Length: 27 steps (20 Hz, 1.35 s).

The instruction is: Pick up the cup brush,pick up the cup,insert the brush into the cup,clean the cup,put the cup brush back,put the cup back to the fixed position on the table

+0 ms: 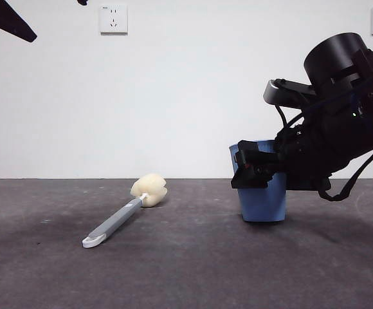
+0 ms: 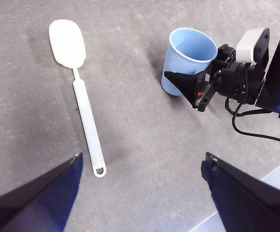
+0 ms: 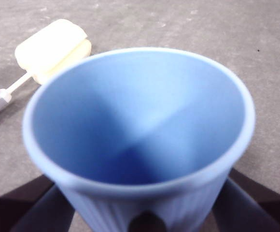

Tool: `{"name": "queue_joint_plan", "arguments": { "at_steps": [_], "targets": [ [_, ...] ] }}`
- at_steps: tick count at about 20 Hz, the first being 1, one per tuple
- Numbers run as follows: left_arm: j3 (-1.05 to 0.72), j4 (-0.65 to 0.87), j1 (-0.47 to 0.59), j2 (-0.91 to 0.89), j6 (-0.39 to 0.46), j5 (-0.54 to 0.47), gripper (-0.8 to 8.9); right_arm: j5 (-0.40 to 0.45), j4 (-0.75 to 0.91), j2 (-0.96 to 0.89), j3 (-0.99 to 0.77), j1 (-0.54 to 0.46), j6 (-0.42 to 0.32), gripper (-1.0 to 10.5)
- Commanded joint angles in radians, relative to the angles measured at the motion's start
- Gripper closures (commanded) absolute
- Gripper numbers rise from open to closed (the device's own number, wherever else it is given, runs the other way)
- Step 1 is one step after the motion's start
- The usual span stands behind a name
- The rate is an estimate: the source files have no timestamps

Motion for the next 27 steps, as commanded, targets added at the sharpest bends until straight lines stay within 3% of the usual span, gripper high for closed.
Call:
{"name": "queue_joint_plan", "arguments": {
  "at_steps": [1, 4, 9, 13, 18, 26, 27],
  "targets": [
    [-0.003, 0.004, -0.003, 0.000, 0.015, -0.004, 3.97, 0.005, -0.105, 0.020, -0.019, 0.002, 0.009, 5.2],
    [-0.003, 0.001, -0.003, 0.000, 0.016, -0.004, 3.96, 0.007, -0.148, -0.003, -0.019, 0.002, 0.008, 4.4],
    [-0.003, -0.010, -0.003, 0.000, 0.016, -0.004, 3.97, 0.007, -0.163, -0.050, -0.019, 0.002, 0.016, 4.4],
    [-0.003, -0.010, -0.003, 0.000, 0.016, -0.004, 3.97, 0.006, -0.275, -0.124, -0.019, 0.024, 0.027, 4.4],
    [-0.003, -0.053, -0.003, 0.000, 0.049, 0.000, 3.98, 0.003, -0.615, -0.314, -0.019, 0.073, 0.098, 4.4],
    [-0.003, -0.195, -0.003, 0.000, 0.186, 0.017, 4.12, -0.002, -1.199, -0.789, 0.005, 0.213, 0.161, 4.5],
    [-0.003, -0.203, -0.003, 0.000, 0.199, 0.035, 4.52, -0.002, -1.256, -0.827, 0.014, 0.225, 0.167, 4.5]
  ]
}}
